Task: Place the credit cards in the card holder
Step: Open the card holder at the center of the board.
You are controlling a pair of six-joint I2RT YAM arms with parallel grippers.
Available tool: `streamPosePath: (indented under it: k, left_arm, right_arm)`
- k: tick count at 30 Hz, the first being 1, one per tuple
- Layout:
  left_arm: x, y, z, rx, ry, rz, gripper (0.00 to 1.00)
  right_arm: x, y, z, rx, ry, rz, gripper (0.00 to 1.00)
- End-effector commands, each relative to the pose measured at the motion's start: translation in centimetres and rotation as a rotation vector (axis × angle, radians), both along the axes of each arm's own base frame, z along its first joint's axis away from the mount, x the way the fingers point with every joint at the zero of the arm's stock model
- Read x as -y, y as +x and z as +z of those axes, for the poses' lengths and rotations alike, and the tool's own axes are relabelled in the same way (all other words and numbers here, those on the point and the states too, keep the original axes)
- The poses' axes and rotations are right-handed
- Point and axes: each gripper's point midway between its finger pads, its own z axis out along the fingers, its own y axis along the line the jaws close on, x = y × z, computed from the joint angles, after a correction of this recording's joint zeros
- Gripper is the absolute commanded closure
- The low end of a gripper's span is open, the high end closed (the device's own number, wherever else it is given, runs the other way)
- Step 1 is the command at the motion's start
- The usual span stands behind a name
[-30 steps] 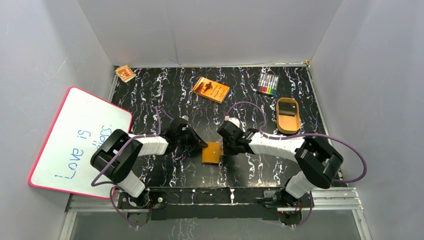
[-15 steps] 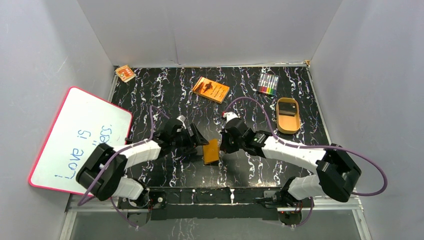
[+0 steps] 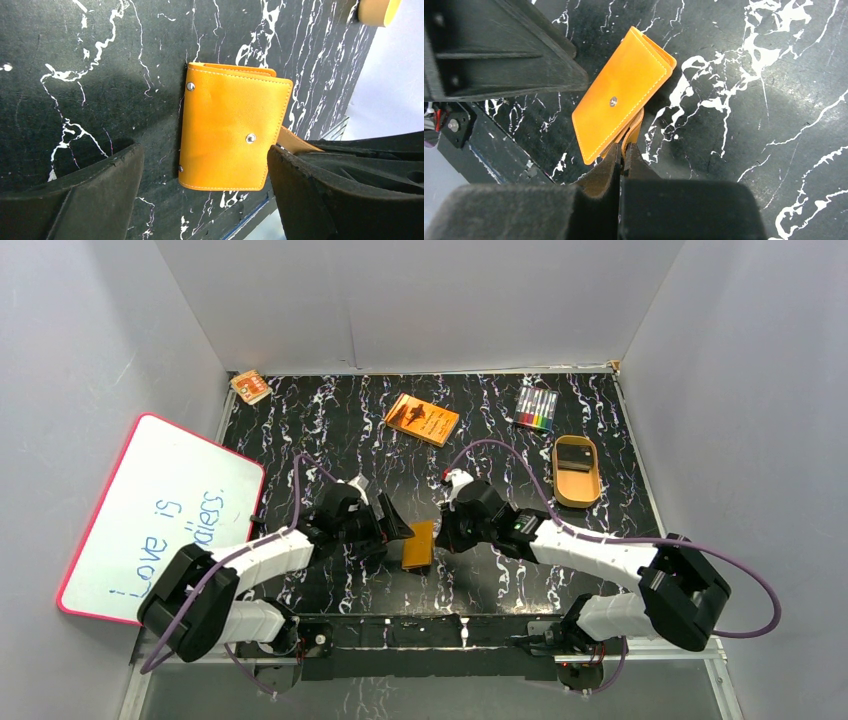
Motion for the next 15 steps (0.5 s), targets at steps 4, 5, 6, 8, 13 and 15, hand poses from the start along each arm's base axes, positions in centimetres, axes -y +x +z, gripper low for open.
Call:
streamPosePath:
  k: [4, 5, 6, 8, 13, 15]
  left_arm:
    - [1.5, 0.7, 1.6, 0.034, -0.016, -0.043, 0.09]
    - [1.6, 0.8, 1.6, 0.034, -0.019, -0.046, 0.09]
    - [1.8, 0.9, 1.8, 0.034, -0.023, -0.049, 0.09]
    - [2.1, 1.0, 2.1, 0.037, -0.031, -0.053, 0.09]
    - [2.1, 1.3, 2.9, 0.065, -0.039, -0.043, 0.08]
    - [1.9, 1.3, 2.9, 0.07, -0.033, -0.036, 0.09]
  right_arm:
    - [-2.0, 0.3, 3.4, 0.066, 0.15, 0.049, 1.0]
    - [-2.1, 0.3, 3.6, 0.066, 0.158, 0.052, 1.0]
    - [-2.3, 0.2, 3.7, 0.066, 0.166, 0.057, 1.0]
    - [-2.5, 0.1, 4.2, 0.068, 0.187, 0.067, 1.0]
    - [-2.9, 0.0, 4.9, 0.074, 0.209, 0.078, 1.0]
    - [-3.0, 0.1, 4.9, 0.072, 0.207, 0.08, 1.0]
